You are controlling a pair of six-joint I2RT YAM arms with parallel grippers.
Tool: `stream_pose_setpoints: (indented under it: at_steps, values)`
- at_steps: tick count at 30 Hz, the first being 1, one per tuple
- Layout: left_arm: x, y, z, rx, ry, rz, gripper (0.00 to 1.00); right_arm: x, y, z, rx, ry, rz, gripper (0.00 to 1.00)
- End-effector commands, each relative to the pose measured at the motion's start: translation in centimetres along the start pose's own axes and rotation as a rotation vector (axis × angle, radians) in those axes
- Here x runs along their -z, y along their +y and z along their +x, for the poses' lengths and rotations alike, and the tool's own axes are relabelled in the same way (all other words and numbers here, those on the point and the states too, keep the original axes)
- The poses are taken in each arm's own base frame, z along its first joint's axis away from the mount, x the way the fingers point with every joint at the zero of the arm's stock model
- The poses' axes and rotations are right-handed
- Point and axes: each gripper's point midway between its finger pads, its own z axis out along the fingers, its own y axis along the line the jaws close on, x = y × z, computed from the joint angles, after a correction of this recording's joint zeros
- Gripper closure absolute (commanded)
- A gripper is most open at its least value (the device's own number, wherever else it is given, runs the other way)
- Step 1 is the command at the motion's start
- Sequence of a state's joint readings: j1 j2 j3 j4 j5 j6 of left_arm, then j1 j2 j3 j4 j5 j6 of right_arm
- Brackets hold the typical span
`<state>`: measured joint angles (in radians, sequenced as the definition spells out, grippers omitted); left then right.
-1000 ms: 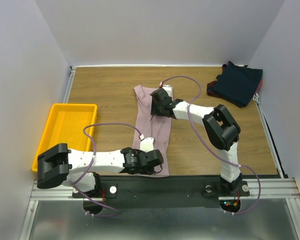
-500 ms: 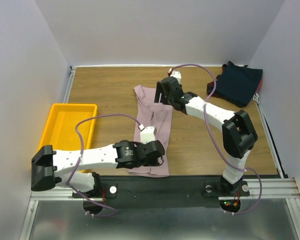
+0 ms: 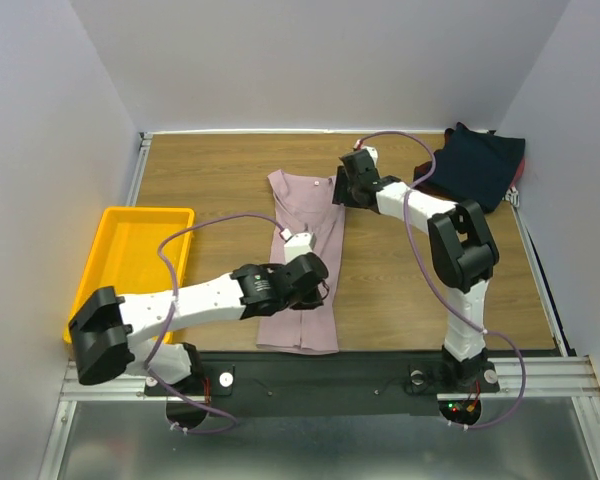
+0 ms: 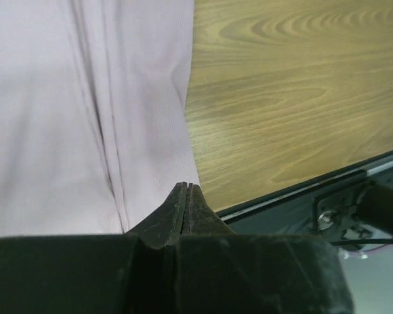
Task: Fold and stack the tank tops
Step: Fold the tank top
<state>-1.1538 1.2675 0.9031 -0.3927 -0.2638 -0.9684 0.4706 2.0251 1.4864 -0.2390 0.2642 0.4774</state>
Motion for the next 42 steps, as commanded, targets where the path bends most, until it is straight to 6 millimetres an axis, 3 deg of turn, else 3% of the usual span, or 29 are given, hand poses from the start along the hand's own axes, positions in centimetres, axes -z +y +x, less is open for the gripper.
stream_pose_setpoints:
  at_steps: [1, 5, 12, 16, 19, 28, 42]
  values:
    - [-2.0, -1.9, 1.3, -0.107, 0.063, 0.058, 1.00, -1.3, 1.2, -1.5, 0.006, -0.015, -0.042, 0.40]
    - [-3.3, -2.5, 3.3, -0.167, 0.110, 0.065, 1.00, -2.6, 0.6, -1.1, 0.002, -0.011, -0.008, 0.50]
    - [-4.5, -3.2, 7.5, -0.294, 0.190, 0.043, 1.00, -3.8, -0.3, -0.4, 0.002, 0.000, 0.025, 0.54]
    - [-4.6, -2.9, 10.0, -0.361, 0.225, 0.000, 0.85, -4.3, -0.6, -0.3, 0.008, -0.001, 0.039, 0.63]
    - [-4.2, -3.0, 10.0, -0.378, 0.210, -0.023, 0.73, -4.5, -0.6, -0.6, 0.012, -0.007, 0.046, 0.69]
    - [-3.8, -2.8, 9.5, -0.471, 0.148, -0.148, 0.54, -4.8, -0.4, -0.5, 0.015, -0.003, 0.038, 0.75]
    - [-5.8, -1.1, 10.5, -0.535, 0.145, -0.255, 0.53, -5.1, -0.5, -0.1, 0.018, 0.008, 0.036, 0.78]
